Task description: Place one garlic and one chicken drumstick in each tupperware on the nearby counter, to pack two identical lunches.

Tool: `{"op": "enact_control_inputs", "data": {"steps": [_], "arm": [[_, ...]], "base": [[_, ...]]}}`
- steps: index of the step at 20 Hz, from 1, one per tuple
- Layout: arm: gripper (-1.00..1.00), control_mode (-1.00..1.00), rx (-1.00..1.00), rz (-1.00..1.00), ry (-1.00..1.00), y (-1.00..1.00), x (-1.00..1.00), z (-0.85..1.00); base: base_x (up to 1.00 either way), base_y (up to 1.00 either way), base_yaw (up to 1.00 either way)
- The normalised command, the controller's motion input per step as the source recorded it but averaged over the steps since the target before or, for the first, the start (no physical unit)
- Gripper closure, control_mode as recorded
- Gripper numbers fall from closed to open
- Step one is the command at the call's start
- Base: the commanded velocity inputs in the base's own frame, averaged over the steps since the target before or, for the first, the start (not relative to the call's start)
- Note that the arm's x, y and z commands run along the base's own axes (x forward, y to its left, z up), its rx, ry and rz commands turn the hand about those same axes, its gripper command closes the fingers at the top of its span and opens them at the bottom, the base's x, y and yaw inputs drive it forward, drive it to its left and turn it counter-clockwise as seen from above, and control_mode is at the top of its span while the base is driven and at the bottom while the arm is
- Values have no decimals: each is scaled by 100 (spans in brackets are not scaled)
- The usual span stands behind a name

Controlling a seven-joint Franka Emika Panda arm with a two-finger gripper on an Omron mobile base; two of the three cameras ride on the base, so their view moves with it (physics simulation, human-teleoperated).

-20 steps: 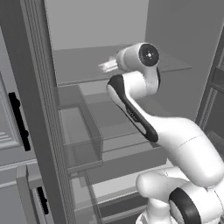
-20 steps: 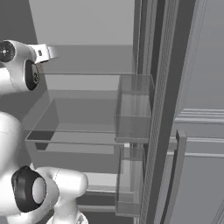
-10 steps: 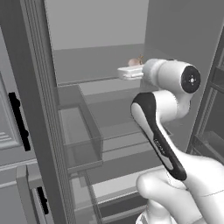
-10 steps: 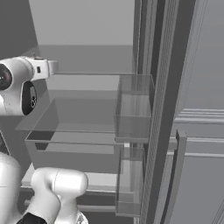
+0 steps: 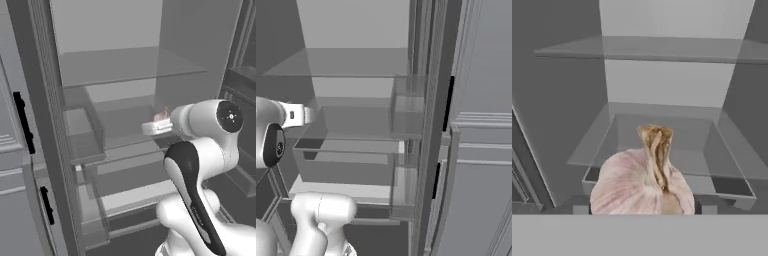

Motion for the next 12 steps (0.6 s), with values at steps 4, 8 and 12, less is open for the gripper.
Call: {"op": "enact_control_inputs", "data": {"steps": [4, 8, 12], "arm": [[100, 100, 0, 0, 0, 0, 0, 0], [100, 100, 0, 0, 0, 0, 0, 0], [100, 100, 0, 0, 0, 0, 0, 0]], "base": [[-91, -30, 32], [-50, -22, 66], [-42, -10, 73]]}}
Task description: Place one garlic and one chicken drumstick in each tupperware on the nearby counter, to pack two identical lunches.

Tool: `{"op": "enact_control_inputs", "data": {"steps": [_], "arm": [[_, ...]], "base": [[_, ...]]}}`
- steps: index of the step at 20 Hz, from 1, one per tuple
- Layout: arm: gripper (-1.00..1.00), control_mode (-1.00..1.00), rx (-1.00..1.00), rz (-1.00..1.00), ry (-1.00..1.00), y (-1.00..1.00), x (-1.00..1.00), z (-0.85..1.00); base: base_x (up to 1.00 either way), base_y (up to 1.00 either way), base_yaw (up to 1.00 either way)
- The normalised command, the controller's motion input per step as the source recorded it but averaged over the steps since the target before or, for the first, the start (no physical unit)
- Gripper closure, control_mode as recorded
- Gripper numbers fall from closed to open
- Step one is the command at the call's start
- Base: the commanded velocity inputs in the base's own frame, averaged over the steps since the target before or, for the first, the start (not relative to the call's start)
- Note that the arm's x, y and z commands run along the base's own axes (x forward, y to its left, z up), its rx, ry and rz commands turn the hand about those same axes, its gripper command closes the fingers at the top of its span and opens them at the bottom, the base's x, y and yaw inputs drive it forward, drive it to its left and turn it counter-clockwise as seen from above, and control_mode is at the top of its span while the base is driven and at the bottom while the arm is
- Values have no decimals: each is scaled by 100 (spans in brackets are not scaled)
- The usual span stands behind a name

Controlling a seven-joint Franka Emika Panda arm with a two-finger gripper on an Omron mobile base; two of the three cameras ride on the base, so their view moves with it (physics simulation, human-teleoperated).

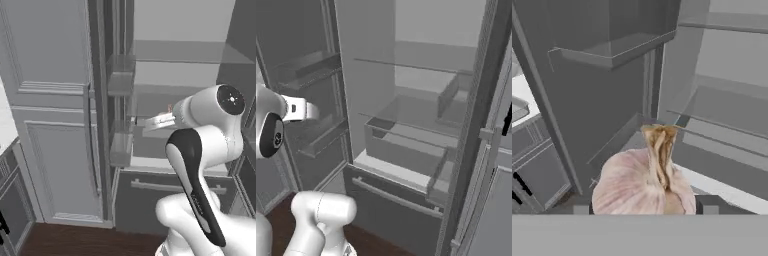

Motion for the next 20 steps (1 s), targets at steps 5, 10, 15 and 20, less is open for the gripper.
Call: {"op": "enact_control_inputs", "data": {"steps": [5, 10, 15, 20], "arm": [[100, 100, 0, 0, 0, 0, 0, 0], [100, 100, 0, 0, 0, 0, 0, 0], [100, 100, 0, 0, 0, 0, 0, 0], [100, 100, 0, 0, 0, 0, 0, 0]], "base": [[-12, -2, 90], [-4, 21, 97], [76, 50, 52], [100, 4, 4]]}}
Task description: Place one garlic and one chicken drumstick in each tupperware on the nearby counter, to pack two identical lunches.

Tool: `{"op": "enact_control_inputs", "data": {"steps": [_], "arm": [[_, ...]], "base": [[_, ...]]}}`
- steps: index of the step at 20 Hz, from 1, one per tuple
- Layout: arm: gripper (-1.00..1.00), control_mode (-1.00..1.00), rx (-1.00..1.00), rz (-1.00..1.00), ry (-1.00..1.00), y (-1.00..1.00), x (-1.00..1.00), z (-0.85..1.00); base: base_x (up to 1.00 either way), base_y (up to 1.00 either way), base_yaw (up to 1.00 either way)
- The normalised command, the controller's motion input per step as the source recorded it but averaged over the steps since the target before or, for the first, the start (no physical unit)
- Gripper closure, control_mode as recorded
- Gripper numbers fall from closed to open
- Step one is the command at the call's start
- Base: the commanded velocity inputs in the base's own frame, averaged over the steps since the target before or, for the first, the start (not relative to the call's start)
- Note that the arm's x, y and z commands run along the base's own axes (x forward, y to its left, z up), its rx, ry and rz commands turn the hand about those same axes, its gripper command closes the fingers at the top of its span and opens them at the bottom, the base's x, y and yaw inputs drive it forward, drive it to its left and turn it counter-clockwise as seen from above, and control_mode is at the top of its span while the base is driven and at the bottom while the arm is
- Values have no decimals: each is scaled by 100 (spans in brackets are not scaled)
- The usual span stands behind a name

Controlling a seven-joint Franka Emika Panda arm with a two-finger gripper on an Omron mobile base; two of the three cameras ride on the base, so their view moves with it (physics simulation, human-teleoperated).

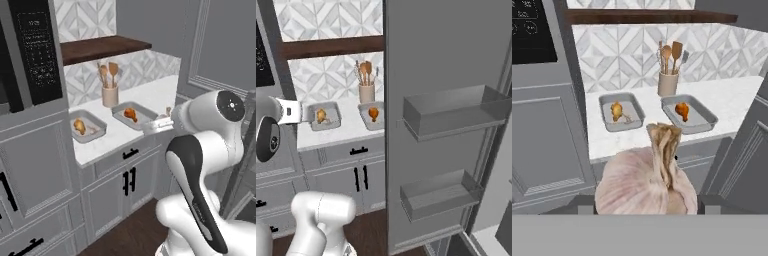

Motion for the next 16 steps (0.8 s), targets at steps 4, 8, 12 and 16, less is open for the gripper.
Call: {"op": "enact_control_inputs", "data": {"steps": [4, 8, 12, 16], "arm": [[100, 100, 0, 0, 0, 0, 0, 0], [100, 100, 0, 0, 0, 0, 0, 0], [100, 100, 0, 0, 0, 0, 0, 0], [100, -100, 0, -2, 8, 0, 25, -16]], "base": [[100, 0, -20], [100, -4, -38], [100, -16, -47], [75, 0, -13]]}}
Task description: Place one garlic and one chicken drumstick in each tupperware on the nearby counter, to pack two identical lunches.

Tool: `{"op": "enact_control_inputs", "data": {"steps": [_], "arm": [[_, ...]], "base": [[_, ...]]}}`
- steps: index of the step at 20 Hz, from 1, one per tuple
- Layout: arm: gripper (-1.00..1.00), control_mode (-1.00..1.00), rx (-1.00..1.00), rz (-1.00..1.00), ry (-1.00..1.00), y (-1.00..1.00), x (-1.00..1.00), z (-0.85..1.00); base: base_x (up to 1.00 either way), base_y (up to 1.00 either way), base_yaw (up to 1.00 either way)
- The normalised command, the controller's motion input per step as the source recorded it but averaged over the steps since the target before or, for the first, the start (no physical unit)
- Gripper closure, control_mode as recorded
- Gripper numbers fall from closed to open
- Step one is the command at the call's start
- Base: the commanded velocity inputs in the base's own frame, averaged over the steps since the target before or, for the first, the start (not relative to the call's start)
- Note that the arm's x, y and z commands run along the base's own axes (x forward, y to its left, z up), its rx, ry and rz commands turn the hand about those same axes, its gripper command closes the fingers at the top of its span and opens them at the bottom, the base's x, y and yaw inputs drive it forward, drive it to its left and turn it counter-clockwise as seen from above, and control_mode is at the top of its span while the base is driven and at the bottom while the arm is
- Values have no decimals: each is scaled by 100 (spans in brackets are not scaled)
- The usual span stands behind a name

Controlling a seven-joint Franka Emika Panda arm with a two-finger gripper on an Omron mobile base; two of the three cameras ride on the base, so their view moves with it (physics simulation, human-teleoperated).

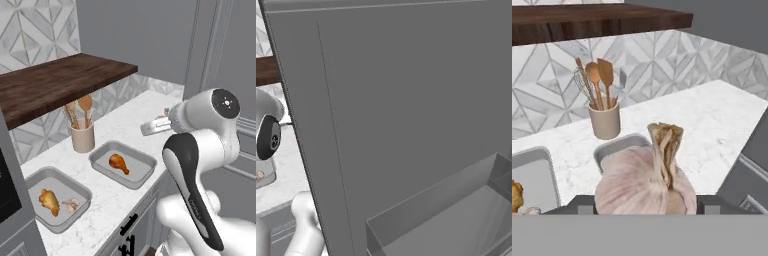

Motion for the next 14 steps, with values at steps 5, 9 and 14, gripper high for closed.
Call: {"op": "enact_control_inputs", "data": {"steps": [5, 9, 14], "arm": [[100, -100, 0, 0, 70, 0, 100, -100], [100, -100, -9, 0, 30, 25, 100, -100], [100, -100, -25, 0, -3, 34, 60, -100]], "base": [[0, 0, 0], [0, 0, 0], [0, 0, 0]]}}
